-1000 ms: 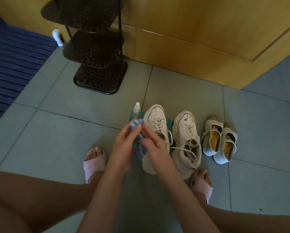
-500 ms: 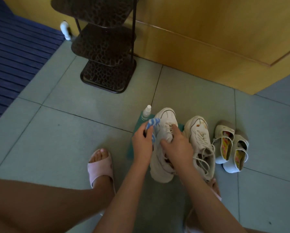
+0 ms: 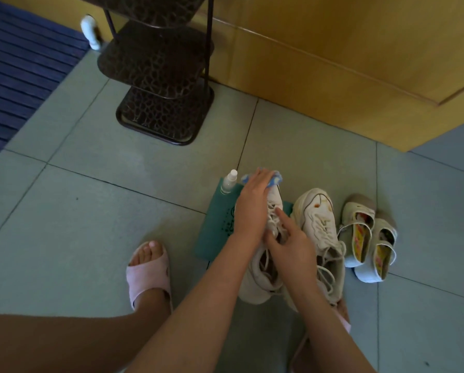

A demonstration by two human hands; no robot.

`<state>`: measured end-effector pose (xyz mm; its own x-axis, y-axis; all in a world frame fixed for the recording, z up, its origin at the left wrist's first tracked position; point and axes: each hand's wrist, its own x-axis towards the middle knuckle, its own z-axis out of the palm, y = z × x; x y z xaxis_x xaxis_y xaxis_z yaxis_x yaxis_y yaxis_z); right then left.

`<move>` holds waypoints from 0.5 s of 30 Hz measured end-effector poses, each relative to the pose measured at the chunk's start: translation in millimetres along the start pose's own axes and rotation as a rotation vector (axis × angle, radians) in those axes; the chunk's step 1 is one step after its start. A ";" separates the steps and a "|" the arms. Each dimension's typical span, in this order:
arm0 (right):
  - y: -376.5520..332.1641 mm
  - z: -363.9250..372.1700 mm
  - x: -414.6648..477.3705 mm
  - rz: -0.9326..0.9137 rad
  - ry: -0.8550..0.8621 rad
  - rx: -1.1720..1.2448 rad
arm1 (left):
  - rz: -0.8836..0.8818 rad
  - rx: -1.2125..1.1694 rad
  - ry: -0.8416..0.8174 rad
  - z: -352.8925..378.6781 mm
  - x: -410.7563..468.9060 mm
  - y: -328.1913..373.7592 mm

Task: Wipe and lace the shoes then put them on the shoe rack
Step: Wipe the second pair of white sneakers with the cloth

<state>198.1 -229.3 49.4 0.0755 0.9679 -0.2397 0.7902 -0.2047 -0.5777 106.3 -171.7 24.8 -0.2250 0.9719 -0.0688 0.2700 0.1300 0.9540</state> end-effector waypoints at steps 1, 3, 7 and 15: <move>1.0 0.5 0.7 -0.004 0.004 0.009 | 0.019 0.047 -0.029 1.4 5.1 -0.8; 2.7 1.2 1.6 -0.014 0.007 0.021 | 0.021 0.092 -0.097 1.9 12.7 -5.2; 2.7 -0.9 0.7 -0.026 -0.006 0.023 | -0.043 0.031 -0.116 -8.7 7.9 -18.5; 3.8 -6.5 3.8 -0.013 -0.073 0.086 | -0.184 -0.133 -0.095 -28.8 -46.6 -33.3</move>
<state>205.4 -225.4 51.3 0.0181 0.9580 -0.2861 0.7355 -0.2066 -0.6453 80.8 -227.0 4.7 -0.1680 0.9492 -0.2660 0.1060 0.2856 0.9525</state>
